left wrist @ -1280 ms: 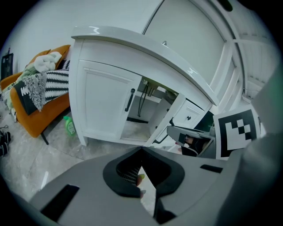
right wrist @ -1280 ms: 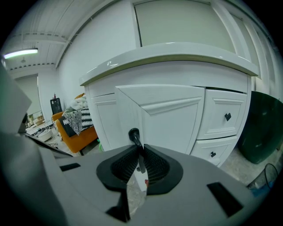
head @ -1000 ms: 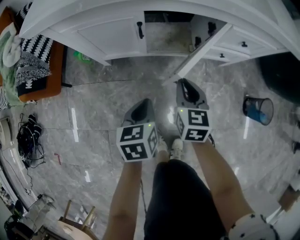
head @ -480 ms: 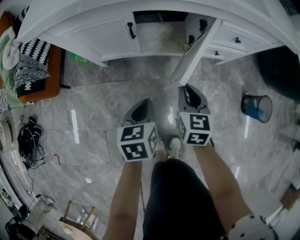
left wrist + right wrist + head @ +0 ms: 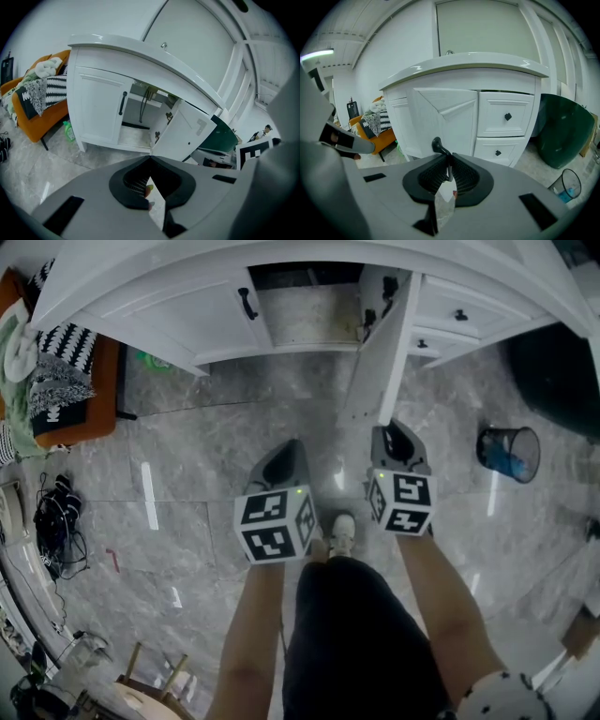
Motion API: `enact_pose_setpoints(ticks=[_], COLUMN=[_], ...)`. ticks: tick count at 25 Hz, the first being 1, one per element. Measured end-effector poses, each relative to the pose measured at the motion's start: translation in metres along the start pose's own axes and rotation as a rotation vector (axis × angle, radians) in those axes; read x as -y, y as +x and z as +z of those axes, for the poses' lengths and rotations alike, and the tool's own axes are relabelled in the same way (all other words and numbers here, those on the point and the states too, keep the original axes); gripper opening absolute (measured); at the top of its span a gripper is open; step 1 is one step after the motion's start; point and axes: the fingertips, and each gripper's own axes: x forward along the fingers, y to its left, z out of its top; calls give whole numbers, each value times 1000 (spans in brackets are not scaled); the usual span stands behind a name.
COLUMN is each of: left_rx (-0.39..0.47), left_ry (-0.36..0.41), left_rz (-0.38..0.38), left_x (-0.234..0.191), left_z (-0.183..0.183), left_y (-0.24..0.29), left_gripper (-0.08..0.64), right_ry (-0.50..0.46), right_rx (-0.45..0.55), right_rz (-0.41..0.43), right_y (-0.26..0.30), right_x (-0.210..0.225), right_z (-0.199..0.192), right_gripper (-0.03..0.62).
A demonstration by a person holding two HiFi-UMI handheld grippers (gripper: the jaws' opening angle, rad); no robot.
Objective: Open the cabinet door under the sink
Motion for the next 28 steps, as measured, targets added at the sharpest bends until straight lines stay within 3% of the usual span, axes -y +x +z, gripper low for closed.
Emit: enact_pose_setpoints(ticks=[12, 28], left_rx=[-1, -20], left_ry=[18, 33], left_rz=[-18, -14], left_x=[35, 54], left_z=[-5, -11], left_y=[3, 3], left_gripper=[5, 5], right_ry=[25, 25], right_rx=[-22, -22], right_rz=[-53, 2], right_y=[-18, -21], right_x=[67, 94], right_z=[-14, -17], right_gripper=[26, 25])
